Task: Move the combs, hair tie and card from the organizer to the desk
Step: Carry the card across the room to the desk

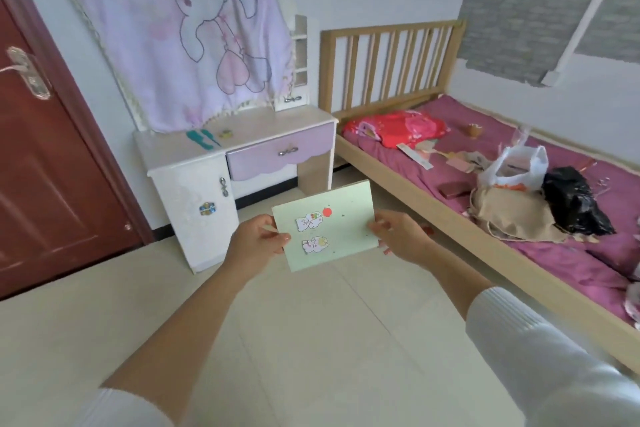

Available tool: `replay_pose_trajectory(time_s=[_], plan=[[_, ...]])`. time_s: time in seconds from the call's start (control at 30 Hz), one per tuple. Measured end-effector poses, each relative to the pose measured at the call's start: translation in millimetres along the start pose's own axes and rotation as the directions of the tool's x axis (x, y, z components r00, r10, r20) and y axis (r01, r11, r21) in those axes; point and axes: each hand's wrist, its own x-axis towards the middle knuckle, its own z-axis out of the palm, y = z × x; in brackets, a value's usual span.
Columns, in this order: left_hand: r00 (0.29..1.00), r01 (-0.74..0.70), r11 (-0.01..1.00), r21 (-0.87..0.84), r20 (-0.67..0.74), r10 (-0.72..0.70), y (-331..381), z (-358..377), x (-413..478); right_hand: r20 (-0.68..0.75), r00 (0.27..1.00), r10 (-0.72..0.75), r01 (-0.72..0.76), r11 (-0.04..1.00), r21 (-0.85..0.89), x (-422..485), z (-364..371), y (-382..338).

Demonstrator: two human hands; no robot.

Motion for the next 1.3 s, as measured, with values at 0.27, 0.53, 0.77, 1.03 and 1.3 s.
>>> replay_pose_trajectory(time_s=[0.27, 0.53, 0.77, 1.03, 1.3], plan=[[0.996, 0.084, 0.990, -0.110, -0.034, -0.088, -21, -69, 187, 0.064, 0.997, 0.033, -0.046, 0.977, 0.208, 215, 59, -45], [0.994, 0.103, 0.989, -0.110, -0.011, -0.105, -17, -136, 397, -0.027, 0.968, 0.250, -0.186, 0.784, 0.593, 436, 107, -97], [0.968, 0.204, 0.927, -0.315, -0.074, -0.239, -29, -127, 540, 0.203, 0.943, 0.265, -0.327, 0.607, 0.725, 562, 161, -121], [0.893, 0.310, 0.800, -0.514, -0.132, -0.431, -75, -109, 708, 0.169, 0.949, 0.267, -0.308, 0.666, 0.679, 746, 170, -115], [0.815, 0.529, 0.826, -0.195, -0.155, -0.559, -116, -100, 861, 0.325, 0.880, 0.347, -0.460, 0.792, 0.401, 929, 175, -95]])
